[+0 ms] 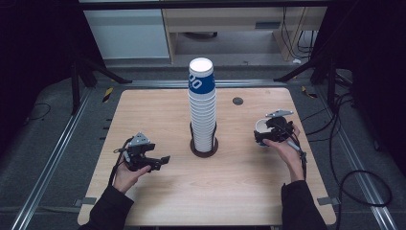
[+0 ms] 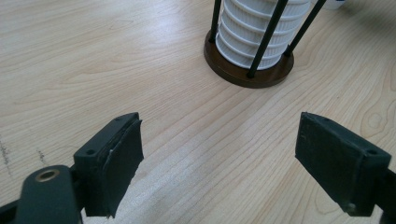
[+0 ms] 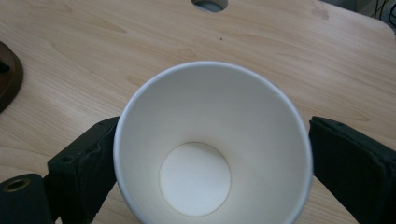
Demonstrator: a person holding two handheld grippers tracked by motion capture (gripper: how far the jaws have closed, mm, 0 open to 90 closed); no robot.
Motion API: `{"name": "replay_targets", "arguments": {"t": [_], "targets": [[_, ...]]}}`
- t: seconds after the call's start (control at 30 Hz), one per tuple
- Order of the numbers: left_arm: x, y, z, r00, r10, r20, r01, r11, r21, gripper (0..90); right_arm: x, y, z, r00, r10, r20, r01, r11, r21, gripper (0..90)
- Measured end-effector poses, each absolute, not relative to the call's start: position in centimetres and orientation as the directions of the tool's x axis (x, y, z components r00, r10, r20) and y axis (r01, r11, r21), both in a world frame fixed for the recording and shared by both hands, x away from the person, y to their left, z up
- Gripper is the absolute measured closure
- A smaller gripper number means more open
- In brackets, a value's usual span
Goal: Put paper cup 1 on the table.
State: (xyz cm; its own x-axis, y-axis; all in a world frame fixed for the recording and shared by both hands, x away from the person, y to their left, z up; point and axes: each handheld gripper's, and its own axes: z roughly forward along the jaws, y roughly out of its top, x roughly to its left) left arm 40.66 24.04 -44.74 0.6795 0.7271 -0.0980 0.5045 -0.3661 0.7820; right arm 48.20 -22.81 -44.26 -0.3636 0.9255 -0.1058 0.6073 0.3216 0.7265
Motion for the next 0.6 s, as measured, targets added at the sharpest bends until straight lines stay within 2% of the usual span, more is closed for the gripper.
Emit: {"name": "replay_targets", "arguments": {"t": [0.3,0.6], "targets": [[40.4,23.6,-44.7,0.692,0.716,-0.093,0.495,-0.377,0.782,14.5,46.9,-23.3,-41.6,-0.345,0.936,-0.070,0.534,0.257,0.805,6.8],[40.4,23.4,-44.9,0.699,0.708,-0.097,0.498,-0.385,0.777,14.5,45.4,-23.2,-39.1,-0.380,0.924,-0.041,0.455,0.226,0.862,8.1]]}}
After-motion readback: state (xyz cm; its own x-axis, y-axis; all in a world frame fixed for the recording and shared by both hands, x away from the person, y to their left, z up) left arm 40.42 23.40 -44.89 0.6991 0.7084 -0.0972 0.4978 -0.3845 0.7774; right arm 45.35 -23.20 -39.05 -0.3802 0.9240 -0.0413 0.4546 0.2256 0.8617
